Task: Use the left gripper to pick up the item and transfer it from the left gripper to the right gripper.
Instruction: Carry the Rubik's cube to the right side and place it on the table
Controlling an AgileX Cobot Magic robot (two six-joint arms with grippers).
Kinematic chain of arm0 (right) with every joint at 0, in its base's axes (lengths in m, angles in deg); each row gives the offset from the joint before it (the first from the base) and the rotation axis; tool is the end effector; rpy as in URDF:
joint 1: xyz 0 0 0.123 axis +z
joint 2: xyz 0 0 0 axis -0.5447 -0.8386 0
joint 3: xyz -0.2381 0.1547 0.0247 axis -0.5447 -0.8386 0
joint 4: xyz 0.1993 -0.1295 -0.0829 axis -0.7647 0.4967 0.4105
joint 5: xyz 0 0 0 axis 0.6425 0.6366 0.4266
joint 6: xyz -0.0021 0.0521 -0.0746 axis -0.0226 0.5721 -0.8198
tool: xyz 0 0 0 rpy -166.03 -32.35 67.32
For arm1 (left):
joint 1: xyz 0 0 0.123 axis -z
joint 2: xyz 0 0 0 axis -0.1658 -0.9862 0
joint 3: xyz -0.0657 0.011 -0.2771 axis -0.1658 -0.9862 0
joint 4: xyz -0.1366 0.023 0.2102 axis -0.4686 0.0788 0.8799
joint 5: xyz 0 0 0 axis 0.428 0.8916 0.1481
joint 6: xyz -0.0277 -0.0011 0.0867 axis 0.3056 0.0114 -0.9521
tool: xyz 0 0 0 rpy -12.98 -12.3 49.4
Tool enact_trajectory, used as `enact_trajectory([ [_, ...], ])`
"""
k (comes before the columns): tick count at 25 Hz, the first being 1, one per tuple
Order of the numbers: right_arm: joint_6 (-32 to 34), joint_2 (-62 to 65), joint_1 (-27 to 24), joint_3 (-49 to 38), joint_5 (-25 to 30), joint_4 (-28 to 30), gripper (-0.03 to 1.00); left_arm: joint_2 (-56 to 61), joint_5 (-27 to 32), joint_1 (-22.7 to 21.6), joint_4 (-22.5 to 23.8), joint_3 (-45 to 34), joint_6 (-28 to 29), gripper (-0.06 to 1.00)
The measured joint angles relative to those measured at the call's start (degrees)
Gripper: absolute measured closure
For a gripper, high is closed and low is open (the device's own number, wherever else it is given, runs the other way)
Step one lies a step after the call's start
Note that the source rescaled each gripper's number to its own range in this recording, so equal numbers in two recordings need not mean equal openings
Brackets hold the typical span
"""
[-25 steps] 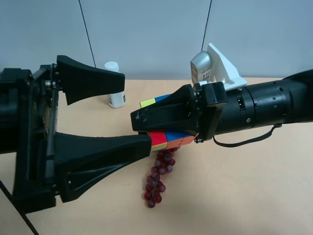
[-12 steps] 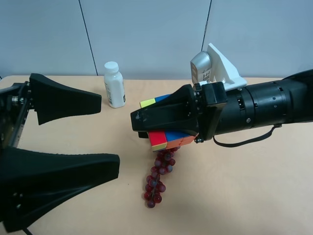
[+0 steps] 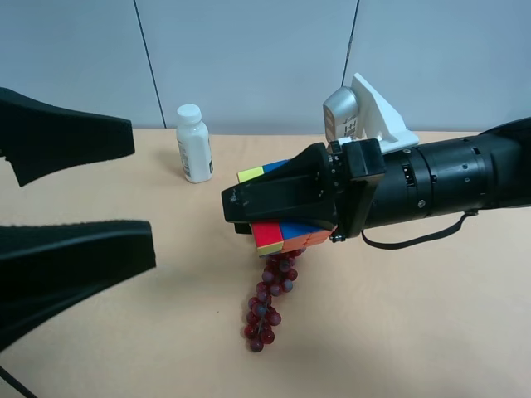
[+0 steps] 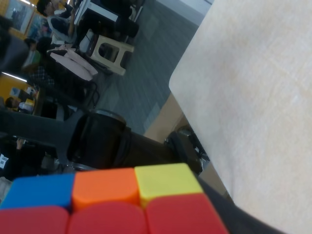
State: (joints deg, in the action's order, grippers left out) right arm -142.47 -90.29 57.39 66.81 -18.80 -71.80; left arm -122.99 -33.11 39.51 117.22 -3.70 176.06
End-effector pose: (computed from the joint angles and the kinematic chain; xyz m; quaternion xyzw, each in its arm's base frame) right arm 0.1871 0.1769 0.2218 -0.1899 0.7365 0.6369 0.1257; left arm 0.0656 -0.1260 0.2978 0.4144 0.6513 -0.3946 0.4984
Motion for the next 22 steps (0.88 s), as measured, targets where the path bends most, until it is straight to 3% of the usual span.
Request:
enact_trajectory([
  [10,0.0,0.0,0.0,0.0,0.0,0.0,0.96,1.2,10.4,0.0,0.0,0.0,-2.7,-0.03],
  [17,0.0,0.0,0.0,0.0,0.0,0.0,0.96,1.2,24.6,0.0,0.0,0.0,-16.1,0.01],
  [22,0.0,0.0,0.0,0.0,0.0,0.0,0.96,1.2,32.4,0.0,-0.1,0.0,-30.6,0.02],
])
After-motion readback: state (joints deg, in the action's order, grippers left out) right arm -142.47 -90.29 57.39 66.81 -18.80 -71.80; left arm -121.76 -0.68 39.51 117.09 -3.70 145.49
